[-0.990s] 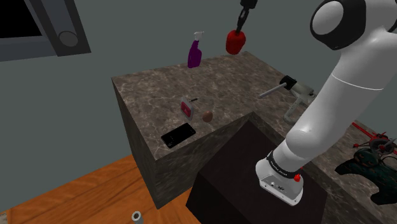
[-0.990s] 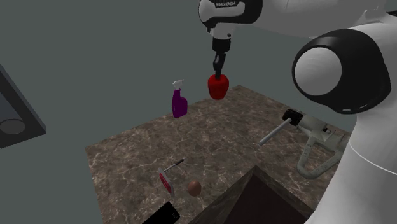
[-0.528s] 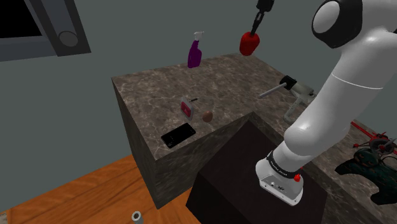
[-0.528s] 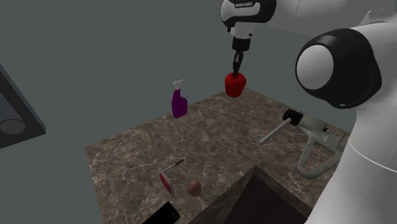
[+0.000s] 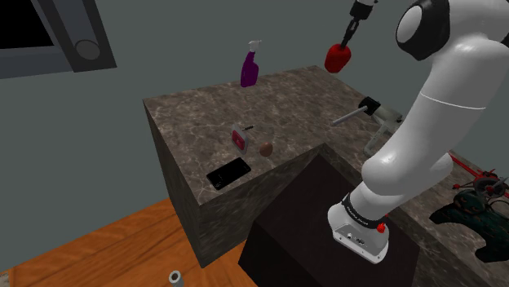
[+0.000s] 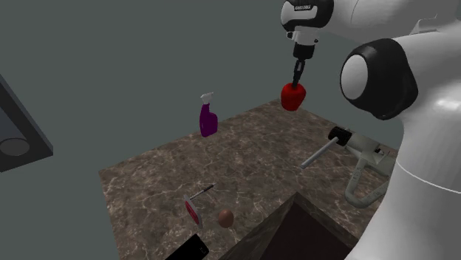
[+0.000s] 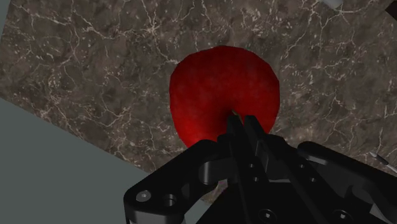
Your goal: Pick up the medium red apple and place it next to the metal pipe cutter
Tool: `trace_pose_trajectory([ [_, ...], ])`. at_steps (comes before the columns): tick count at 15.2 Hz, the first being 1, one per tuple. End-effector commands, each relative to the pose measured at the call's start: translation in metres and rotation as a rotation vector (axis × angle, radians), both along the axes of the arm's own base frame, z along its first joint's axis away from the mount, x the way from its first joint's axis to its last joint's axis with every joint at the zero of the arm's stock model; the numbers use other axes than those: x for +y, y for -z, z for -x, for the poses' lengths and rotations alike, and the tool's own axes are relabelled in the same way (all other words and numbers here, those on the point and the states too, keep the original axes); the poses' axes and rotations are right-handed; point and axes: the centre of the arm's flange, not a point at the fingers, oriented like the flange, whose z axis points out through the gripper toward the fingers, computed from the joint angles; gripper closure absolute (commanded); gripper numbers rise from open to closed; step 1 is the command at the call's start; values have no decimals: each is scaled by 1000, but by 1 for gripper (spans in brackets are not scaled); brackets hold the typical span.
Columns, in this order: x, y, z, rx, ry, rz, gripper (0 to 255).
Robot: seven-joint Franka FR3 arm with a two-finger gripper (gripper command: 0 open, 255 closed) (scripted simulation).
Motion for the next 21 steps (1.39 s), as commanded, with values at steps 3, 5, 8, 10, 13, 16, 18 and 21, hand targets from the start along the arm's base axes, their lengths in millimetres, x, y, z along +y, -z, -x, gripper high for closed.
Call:
trace_pose_trajectory([
  [3, -44, 5, 29, 0, -1, 1, 255],
  [5, -66, 6, 43, 0, -1, 1, 255],
  [8, -99, 9, 64, 0, -1, 1, 255],
  [10, -122, 10, 79, 0, -1, 1, 255],
  [13, -155, 13, 100, 0, -1, 1, 255],
  [16, -168, 24, 109, 0, -1, 1, 255],
  [18, -168, 35, 109, 0, -1, 1, 255],
  [21, -168, 51, 109, 0, -1, 1, 255],
])
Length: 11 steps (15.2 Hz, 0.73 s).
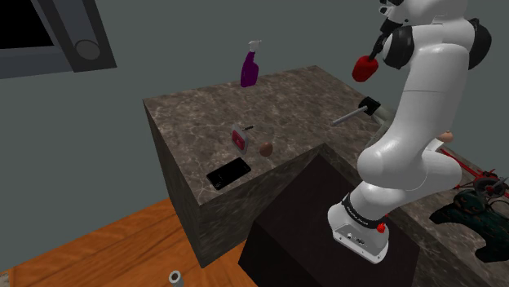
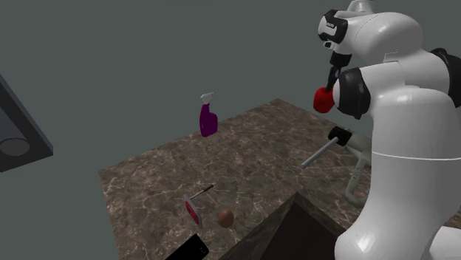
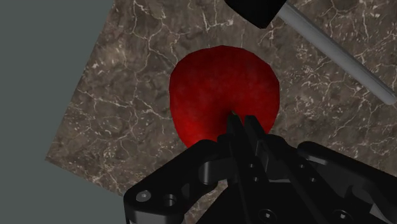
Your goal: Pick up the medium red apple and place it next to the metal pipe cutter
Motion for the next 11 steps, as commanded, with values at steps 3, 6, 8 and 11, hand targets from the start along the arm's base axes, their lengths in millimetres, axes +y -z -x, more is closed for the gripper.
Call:
trace_pose_trajectory([
  [3, -1, 21, 1, 0, 0, 1, 255],
  [6, -1, 36, 1, 0, 0, 1, 255],
  [8, -1, 47, 1, 0, 0, 1, 255],
  [11, -1, 63, 1, 0, 0, 1, 255],
])
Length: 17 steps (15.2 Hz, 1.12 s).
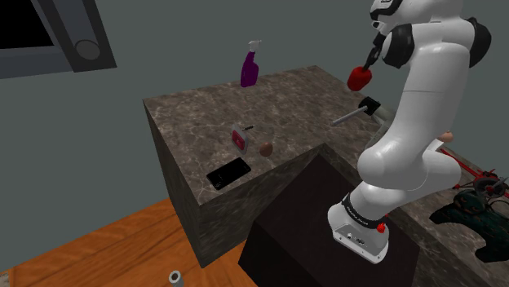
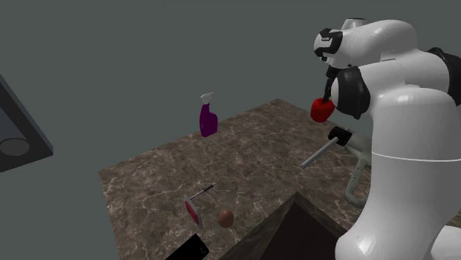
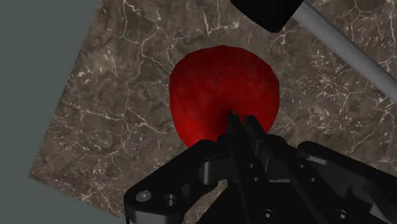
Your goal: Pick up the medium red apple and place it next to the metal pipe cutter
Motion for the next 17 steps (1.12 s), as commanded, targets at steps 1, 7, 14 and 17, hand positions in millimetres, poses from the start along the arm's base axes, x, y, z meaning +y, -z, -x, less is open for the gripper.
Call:
trace_pose_trajectory([
  [1, 1, 10, 1, 0, 0, 1, 255],
  [7, 1, 41, 1, 0, 0, 1, 255],
  [14, 1, 65, 1, 0, 0, 1, 255],
  [17, 1, 65, 1, 0, 0, 1, 255],
])
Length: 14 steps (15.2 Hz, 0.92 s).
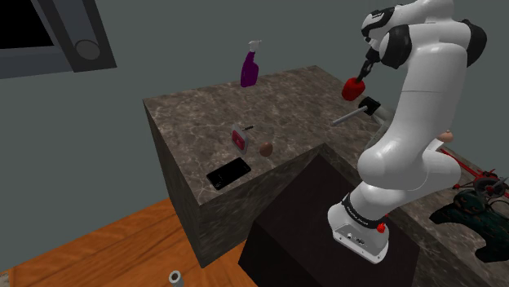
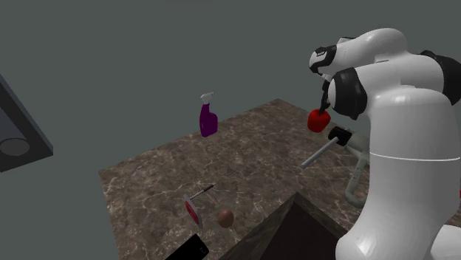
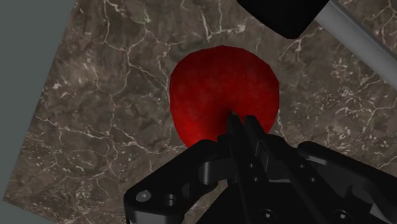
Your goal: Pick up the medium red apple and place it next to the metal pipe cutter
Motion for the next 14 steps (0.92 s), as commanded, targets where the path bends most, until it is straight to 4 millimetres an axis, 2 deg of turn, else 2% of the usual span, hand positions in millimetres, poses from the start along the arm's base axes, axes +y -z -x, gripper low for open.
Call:
trace_pose_trajectory([
  [1, 0, 0, 0, 0, 0, 0, 255],
  [2, 0, 0, 0, 0, 0, 0, 255],
  [3, 0, 0, 0, 0, 0, 0, 0],
  [8, 0, 0, 0, 0, 0, 0, 0],
  [12, 2, -50, 3, 0, 0, 0, 0],
  [14, 2, -50, 3, 0, 0, 0, 0],
])
